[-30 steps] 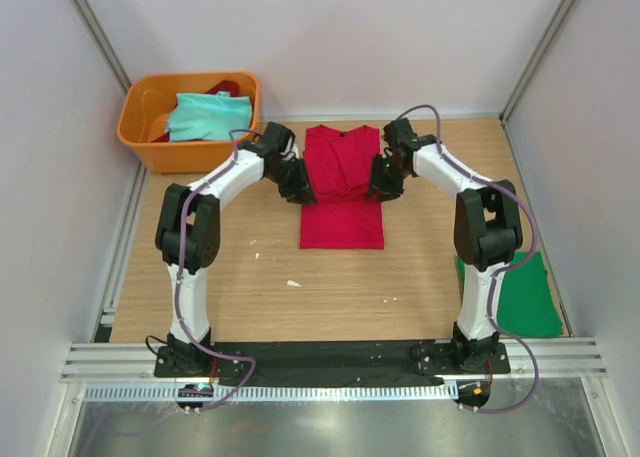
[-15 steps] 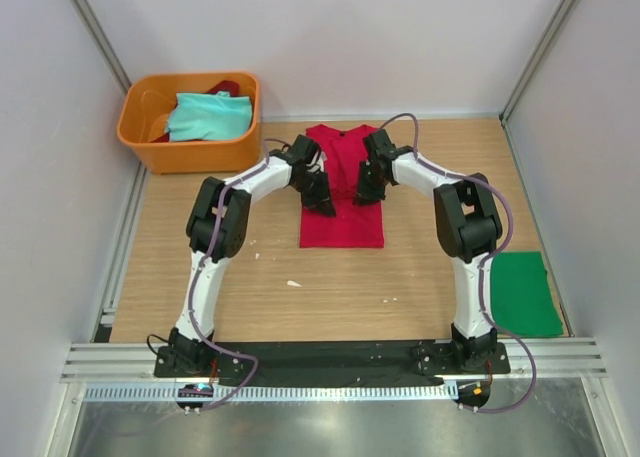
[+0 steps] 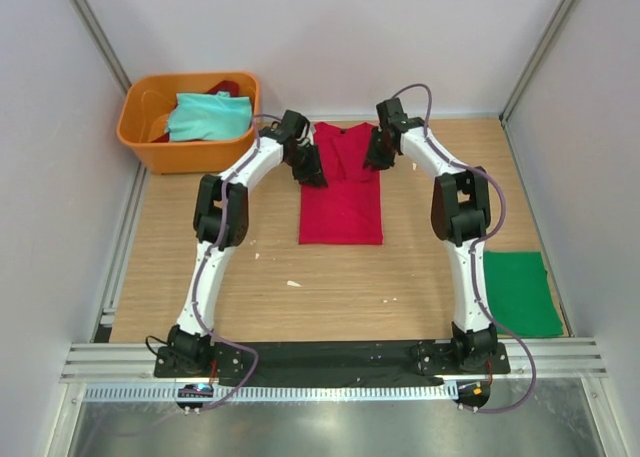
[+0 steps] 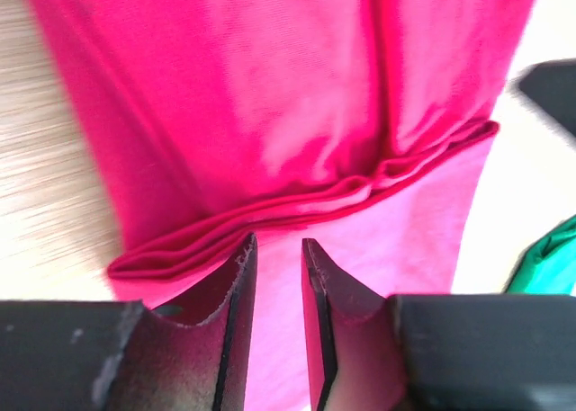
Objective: Fold and stack the t-shirts
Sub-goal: Fold the tshirt
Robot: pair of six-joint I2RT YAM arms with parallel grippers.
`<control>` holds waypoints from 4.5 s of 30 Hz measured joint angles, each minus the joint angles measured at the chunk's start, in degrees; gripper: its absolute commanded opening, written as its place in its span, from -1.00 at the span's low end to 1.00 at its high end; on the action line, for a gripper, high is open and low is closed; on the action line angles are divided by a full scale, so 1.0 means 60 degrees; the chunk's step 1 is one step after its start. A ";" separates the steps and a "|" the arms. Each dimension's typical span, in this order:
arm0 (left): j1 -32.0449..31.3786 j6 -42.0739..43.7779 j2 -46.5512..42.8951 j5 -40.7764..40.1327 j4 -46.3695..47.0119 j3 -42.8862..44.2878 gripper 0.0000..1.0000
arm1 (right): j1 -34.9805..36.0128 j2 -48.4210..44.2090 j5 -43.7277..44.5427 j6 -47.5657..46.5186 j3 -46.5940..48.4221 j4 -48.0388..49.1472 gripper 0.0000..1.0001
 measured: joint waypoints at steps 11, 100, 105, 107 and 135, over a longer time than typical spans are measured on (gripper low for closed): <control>-0.0266 0.0732 -0.2375 0.0149 -0.0382 -0.2656 -0.40 | -0.0095 -0.2018 -0.1253 -0.0510 -0.2470 -0.0882 -0.41; 0.0619 -0.8863 -0.7661 0.0160 0.7603 -1.4233 -0.09 | -0.0477 -0.8342 -0.2685 0.6313 -1.4349 0.7002 0.07; 0.0619 -0.9060 -0.7661 0.0138 0.7807 -1.4353 -0.18 | -0.0382 -0.8338 -0.2539 0.6462 -1.4367 0.7063 0.05; 0.0619 -0.9074 -0.7661 0.0120 0.7836 -1.4375 -0.20 | -0.0368 -0.8360 -0.2495 0.6492 -1.4371 0.7038 0.05; 0.0619 -0.9326 -0.8098 0.0131 0.7493 -1.4699 -0.02 | -0.0324 -0.7923 -0.2608 0.6630 -1.4440 0.7486 -0.48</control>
